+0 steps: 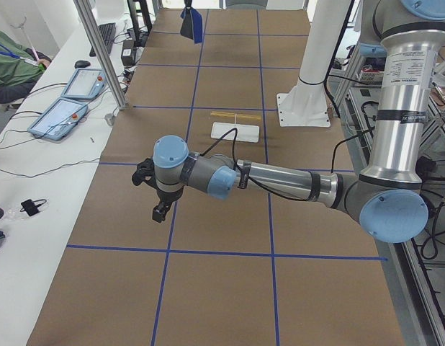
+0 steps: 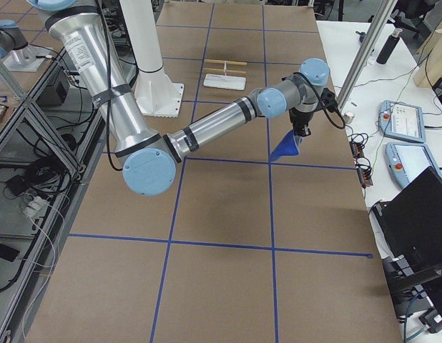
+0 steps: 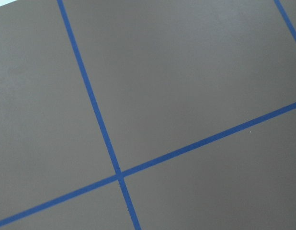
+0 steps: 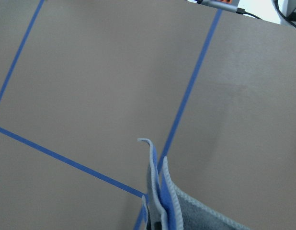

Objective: Hang towel on rack

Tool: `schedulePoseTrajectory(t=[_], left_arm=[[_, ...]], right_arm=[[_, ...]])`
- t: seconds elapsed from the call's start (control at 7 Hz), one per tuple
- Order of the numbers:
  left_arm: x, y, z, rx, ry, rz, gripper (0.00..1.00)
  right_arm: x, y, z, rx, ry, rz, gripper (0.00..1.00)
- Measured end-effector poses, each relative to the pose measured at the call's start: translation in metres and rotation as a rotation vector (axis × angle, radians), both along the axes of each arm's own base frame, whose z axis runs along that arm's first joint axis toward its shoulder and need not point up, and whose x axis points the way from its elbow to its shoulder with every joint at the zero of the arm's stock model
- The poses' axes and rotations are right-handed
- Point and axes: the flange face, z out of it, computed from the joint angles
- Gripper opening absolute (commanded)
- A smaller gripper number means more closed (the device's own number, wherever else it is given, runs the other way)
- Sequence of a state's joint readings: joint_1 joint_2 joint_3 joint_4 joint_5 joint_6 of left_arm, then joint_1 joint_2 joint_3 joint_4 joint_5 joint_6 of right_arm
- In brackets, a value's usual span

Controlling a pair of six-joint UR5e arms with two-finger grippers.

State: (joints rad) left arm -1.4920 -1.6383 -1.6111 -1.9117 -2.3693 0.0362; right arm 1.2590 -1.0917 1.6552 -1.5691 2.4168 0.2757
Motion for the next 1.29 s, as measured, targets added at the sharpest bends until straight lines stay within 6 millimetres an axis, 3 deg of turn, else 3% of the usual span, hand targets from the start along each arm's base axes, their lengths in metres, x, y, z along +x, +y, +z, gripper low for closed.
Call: schedulePoseTrajectory(t=[0.29,0.43,0.57,0.71,1.0,1.29], left_arm=[[0.011,-0.009,-0.021,-0.012,0.06,-0.089,0.99],[0.038,-0.023,-0.05,-0.048,0.13,-0.15,0.99],[0.08,-0.042,-0.088,-0.125,0.209,-0.198,0.98],[0.132,-0.058,-0.13,-0.242,0.29,-0.241,0.98],[0.229,-0.077,-0.216,-0.547,0.443,-0.342,0.98],[0.294,-0.079,-0.277,-0.777,0.524,-0.399,0.98]], right_arm=[[-0.096,0.026,-0.077,-0.027,0.027,0.09,0.0],[-0.148,0.048,-0.113,-0.035,0.039,0.163,0.0],[-0.188,0.067,-0.144,-0.035,0.031,0.219,0.0],[-0.212,0.082,-0.171,-0.047,0.003,0.252,0.0],[-0.24,0.11,-0.217,-0.101,-0.074,0.308,0.0],[-0.27,0.143,-0.251,-0.077,-0.117,0.32,0.0]])
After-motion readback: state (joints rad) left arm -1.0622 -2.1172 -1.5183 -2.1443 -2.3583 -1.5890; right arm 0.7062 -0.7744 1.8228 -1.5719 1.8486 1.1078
